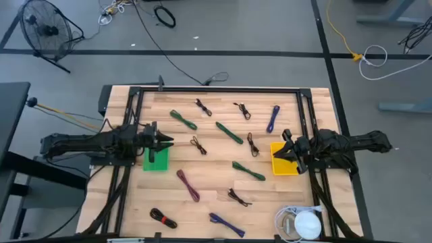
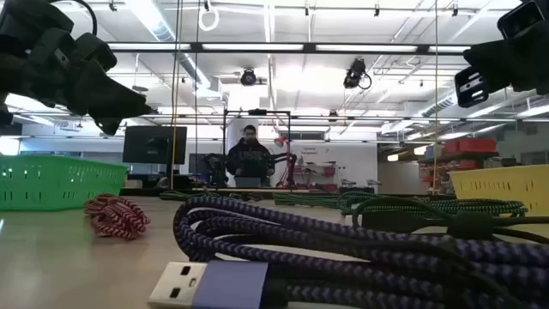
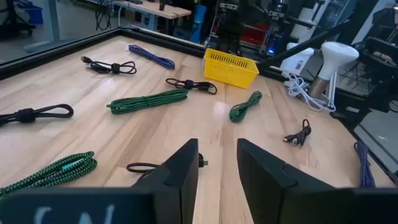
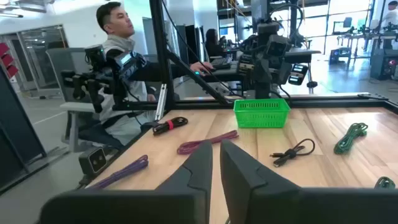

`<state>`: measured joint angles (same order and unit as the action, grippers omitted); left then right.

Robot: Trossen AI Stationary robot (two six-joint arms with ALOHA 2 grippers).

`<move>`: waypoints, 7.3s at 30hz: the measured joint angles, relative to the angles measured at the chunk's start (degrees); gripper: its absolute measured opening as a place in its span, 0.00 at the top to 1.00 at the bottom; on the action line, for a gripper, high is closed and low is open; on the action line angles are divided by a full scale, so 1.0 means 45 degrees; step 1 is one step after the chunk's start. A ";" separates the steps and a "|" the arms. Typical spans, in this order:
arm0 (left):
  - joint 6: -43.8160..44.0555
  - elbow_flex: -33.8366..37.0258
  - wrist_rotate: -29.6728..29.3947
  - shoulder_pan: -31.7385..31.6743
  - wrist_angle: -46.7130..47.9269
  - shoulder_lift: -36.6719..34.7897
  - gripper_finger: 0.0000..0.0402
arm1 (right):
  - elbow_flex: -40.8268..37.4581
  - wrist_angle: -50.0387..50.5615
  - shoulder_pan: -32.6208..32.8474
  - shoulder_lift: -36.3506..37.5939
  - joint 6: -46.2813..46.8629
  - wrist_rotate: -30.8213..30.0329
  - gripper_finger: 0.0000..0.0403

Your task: Pick & Place USB Port

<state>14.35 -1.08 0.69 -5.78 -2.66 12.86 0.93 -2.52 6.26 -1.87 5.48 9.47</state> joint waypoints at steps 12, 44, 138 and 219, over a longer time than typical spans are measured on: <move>0.0000 0.0001 0.0004 0.0000 0.0000 0.0000 0.71 | 0.0004 0.0000 -0.0004 0.0000 0.0000 0.0000 0.91; 0.0000 0.0002 0.0002 0.0003 0.0000 -0.0002 0.71 | 0.0001 0.0000 0.0000 0.0004 0.0000 0.0000 0.91; -0.0027 0.0001 -0.3342 0.0000 -0.1081 0.0058 0.71 | 1.2177 0.5703 -0.7313 -1.9024 -0.0196 -0.7816 0.92; 0.0000 0.0005 -0.3104 0.0001 -0.0748 0.0058 0.71 | 1.4625 1.5847 0.1528 -1.6012 1.0965 -0.7655 1.00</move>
<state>14.35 -1.06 -13.28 -5.78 -6.02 13.13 66.74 68.79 13.14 -73.92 54.82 -24.97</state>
